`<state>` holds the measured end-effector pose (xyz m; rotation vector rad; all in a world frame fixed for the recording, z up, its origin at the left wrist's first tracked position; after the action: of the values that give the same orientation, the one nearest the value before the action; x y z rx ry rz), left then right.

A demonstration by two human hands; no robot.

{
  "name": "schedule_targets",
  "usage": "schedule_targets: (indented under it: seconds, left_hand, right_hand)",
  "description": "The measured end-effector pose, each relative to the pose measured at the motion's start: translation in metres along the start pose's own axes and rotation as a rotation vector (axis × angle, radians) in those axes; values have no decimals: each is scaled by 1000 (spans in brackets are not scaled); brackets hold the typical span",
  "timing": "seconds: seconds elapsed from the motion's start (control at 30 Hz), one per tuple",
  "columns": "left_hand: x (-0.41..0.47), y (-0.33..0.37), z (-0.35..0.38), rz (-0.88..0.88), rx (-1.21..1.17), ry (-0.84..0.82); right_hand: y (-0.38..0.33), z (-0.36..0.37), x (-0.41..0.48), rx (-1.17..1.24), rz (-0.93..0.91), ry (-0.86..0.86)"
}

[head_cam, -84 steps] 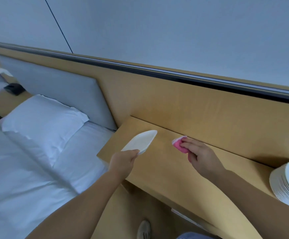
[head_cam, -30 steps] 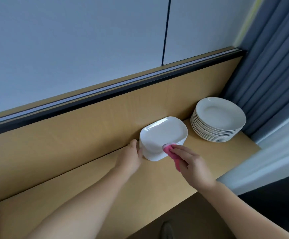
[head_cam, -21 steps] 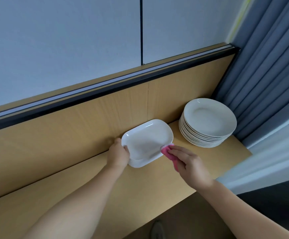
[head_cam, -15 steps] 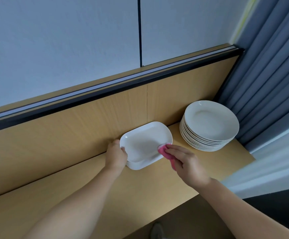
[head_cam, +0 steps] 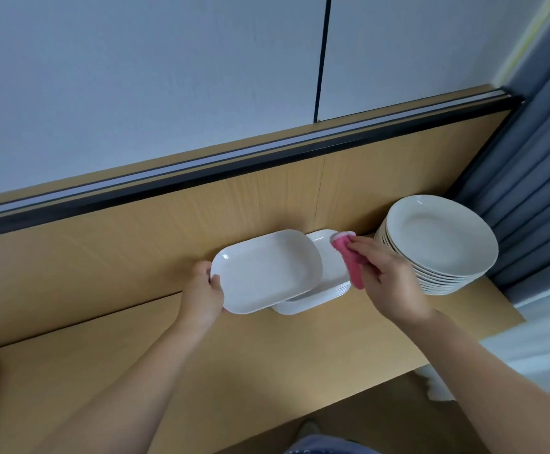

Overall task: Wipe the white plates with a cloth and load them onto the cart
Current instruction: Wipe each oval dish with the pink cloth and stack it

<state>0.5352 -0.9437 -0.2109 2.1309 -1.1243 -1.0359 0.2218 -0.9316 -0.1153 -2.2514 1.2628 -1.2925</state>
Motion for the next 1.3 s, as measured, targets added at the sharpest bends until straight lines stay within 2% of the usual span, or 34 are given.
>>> schedule_targets:
  seconds: [0.2, 0.43, 0.63, 0.87, 1.0, 1.1, 1.17, 1.3]
  left_hand:
    - [-7, -89, -74, -120, -59, 76]
    - [-15, -172, -104, -215, -96, 59]
    - [-23, -210, -106, -229, -42, 2]
    - [-24, -227, -105, -220, -1, -35]
    - [-26, -220, -111, -147, 149, -35]
    - [-27, -217, -116, -89, 405, -80]
    - [-30, -216, -114, -15, 543, -166]
    - [-36, -217, -110, 56, 613, -270]
  right_hand:
    - [-29, 42, 4, 62, 3, -32]
    - [-72, 127, -19, 61, 7, -146]
    - [-119, 178, -39, 68, -71, -189]
    - [-118, 224, -64, 82, -28, -338]
    - [-123, 242, -63, 106, -38, -392]
    - [-124, 263, -57, 10, -60, -448]
    - [-120, 283, -56, -106, -34, -546]
    - [-106, 328, -89, -397, 75, -925]
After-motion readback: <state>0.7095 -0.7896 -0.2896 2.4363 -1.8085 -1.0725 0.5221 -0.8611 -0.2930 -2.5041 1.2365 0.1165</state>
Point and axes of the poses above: each hand's wrist, its own x-axis towards the middle knuckle, its own z-axis out of the palm, y = z × x, the point moved 7 cm from there along x, towards the middle knuckle, and after that the axes turned 10 degrees about -z, right-handed, at the moved point
